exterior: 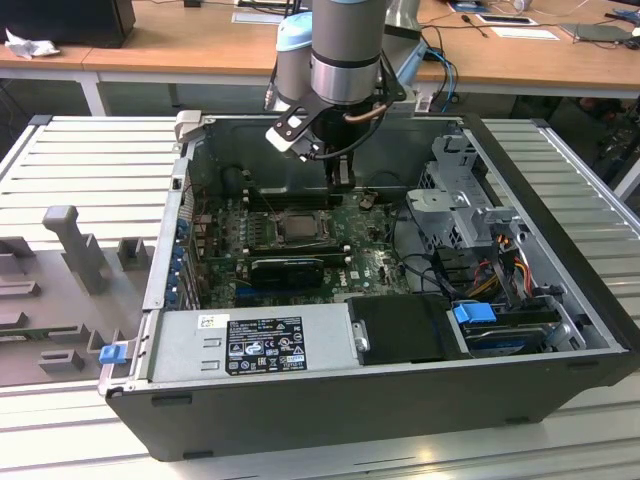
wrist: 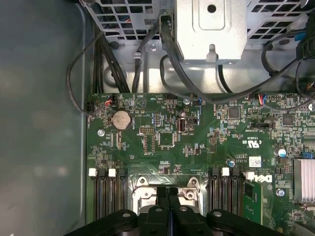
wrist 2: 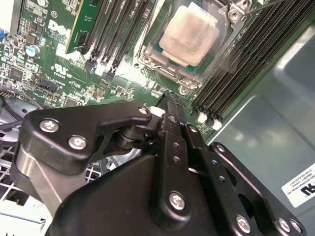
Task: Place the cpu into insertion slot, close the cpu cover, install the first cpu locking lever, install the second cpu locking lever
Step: 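Close the cpu cover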
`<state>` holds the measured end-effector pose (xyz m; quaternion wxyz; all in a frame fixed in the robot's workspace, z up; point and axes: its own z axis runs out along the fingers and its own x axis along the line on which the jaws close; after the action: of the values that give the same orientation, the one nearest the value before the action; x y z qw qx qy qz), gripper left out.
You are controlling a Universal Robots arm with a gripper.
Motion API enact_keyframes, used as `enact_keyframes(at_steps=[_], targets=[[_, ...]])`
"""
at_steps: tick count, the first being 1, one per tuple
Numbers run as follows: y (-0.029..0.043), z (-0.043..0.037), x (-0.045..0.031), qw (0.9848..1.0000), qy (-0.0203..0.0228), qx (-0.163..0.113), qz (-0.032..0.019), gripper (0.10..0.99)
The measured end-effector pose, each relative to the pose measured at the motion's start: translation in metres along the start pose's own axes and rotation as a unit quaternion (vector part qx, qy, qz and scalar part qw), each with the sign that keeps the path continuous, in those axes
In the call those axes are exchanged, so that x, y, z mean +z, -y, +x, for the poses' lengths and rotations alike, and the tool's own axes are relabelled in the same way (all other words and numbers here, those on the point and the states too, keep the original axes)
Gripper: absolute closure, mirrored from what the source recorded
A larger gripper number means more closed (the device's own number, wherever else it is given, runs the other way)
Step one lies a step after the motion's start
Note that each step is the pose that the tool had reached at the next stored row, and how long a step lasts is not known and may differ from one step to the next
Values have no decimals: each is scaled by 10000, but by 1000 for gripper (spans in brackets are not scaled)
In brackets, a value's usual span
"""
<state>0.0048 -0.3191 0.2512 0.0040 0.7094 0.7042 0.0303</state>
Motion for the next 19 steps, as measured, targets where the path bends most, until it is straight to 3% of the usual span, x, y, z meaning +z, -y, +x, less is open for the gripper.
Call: enact_keyframes(at_steps=[3,8,15,19], targets=[[22,-1,17,10000,-1,0,-1,980],[68,-7,150,10000,-2,-46,0,980],[389,-11,197,10000,-3,-58,17,980],[464,-11,196,10000,-3,-59,19,980]])
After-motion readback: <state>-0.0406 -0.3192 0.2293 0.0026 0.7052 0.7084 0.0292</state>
